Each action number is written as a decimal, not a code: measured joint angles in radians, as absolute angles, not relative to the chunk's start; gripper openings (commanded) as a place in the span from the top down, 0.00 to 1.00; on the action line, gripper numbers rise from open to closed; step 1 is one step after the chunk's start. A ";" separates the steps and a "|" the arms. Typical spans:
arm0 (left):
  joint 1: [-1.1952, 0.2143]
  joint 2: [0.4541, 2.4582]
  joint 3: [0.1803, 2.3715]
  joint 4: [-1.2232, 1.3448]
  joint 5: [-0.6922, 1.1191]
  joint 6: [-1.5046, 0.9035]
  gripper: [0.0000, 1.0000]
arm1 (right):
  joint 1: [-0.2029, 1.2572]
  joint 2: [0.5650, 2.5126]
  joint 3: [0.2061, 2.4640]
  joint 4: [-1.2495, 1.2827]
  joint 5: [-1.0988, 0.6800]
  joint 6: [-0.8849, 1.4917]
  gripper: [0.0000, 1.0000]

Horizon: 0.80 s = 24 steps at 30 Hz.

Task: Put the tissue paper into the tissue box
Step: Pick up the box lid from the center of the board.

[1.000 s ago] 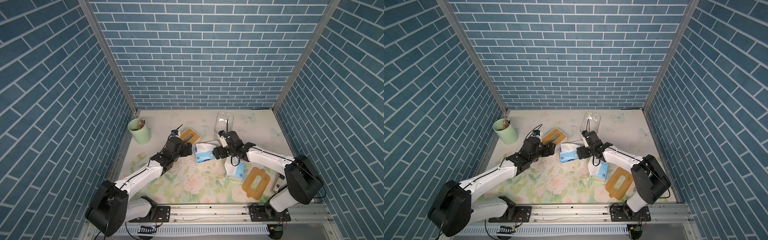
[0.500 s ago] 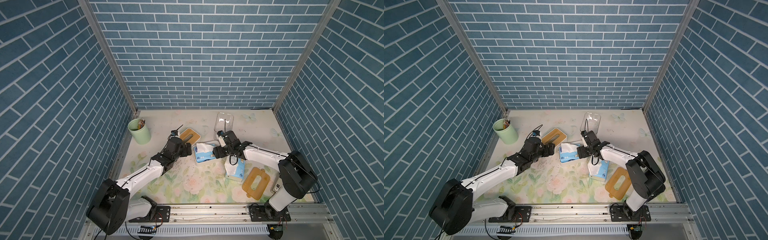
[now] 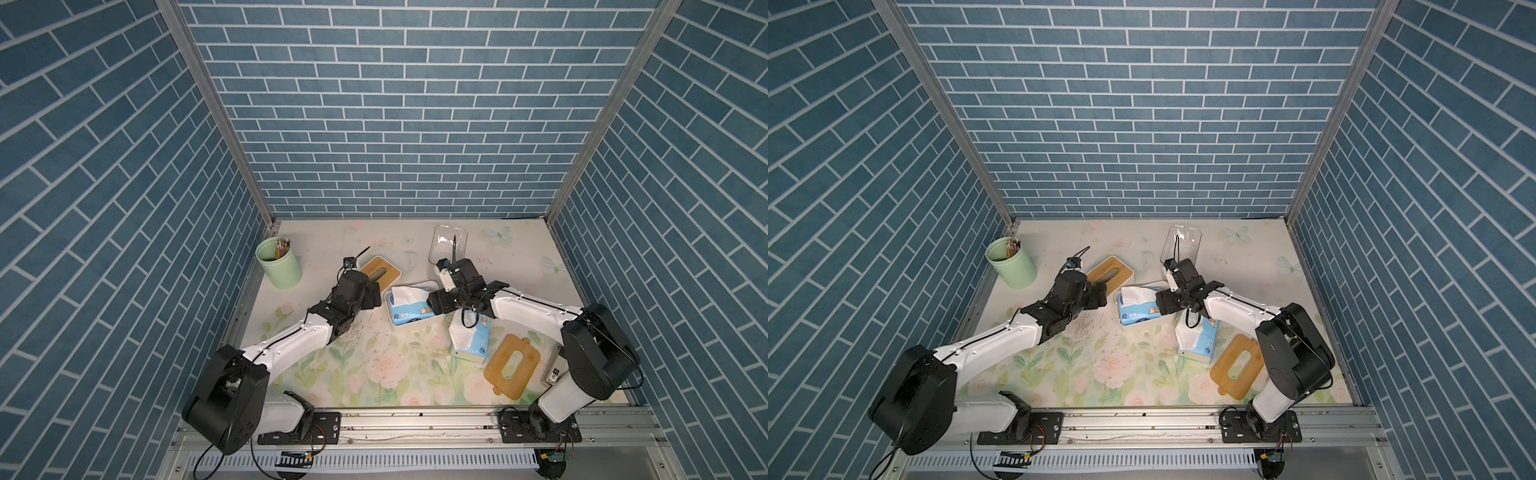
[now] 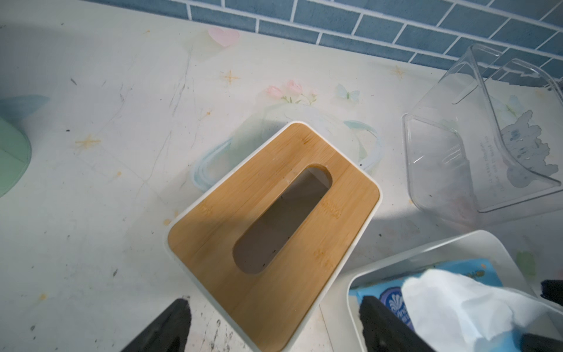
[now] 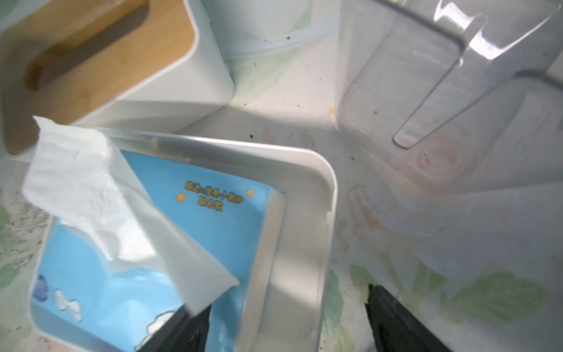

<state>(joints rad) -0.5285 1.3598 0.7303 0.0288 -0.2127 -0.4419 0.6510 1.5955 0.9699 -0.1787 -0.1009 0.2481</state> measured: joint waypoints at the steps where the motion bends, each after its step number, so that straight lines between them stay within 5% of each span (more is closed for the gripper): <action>1: -0.529 1.383 0.752 0.028 -0.209 -0.420 0.15 | 0.649 1.580 0.970 -0.178 -0.112 0.243 0.12; 24: -0.519 1.676 1.103 -0.356 -0.156 0.147 0.23 | 0.583 1.341 0.807 -0.079 -0.214 0.178 0.10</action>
<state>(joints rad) -0.5190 1.6760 1.1027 -0.3561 -0.1558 0.1471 0.5835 1.3415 0.8074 -0.0788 -0.2138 0.1780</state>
